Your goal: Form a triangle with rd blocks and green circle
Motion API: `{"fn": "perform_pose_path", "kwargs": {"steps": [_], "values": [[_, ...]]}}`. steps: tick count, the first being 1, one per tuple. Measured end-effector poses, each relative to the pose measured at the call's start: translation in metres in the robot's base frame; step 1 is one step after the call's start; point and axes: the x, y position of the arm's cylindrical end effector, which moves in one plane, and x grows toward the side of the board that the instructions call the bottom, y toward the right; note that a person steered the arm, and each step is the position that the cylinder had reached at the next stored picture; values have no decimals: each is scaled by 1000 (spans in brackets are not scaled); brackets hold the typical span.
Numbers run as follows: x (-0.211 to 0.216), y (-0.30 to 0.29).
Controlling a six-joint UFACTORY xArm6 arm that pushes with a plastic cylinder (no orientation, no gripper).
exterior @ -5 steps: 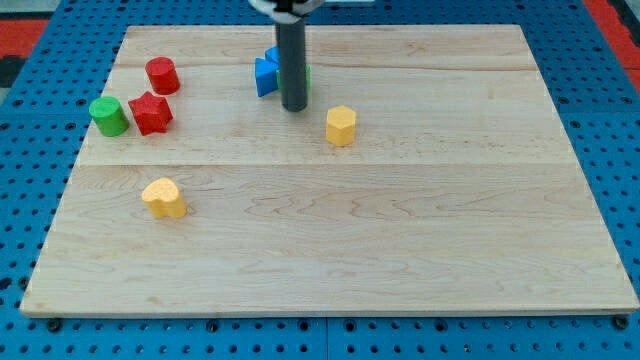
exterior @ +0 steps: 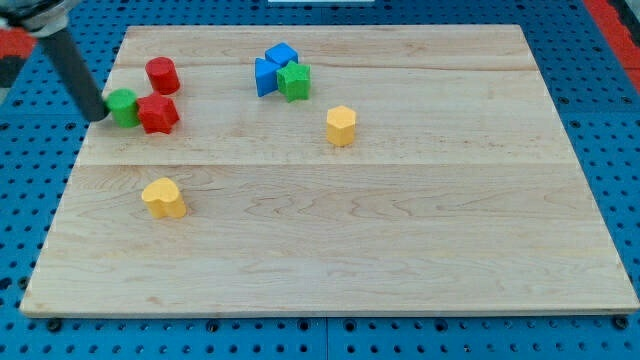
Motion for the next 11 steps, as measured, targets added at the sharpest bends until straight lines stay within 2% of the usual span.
{"fn": "perform_pose_path", "kwargs": {"steps": [1,4,5,6,7,9,11], "values": [[-7,22],[-28,173],[-50,125],[-97,101],[-92,78],[3,120],[75,124]]}}
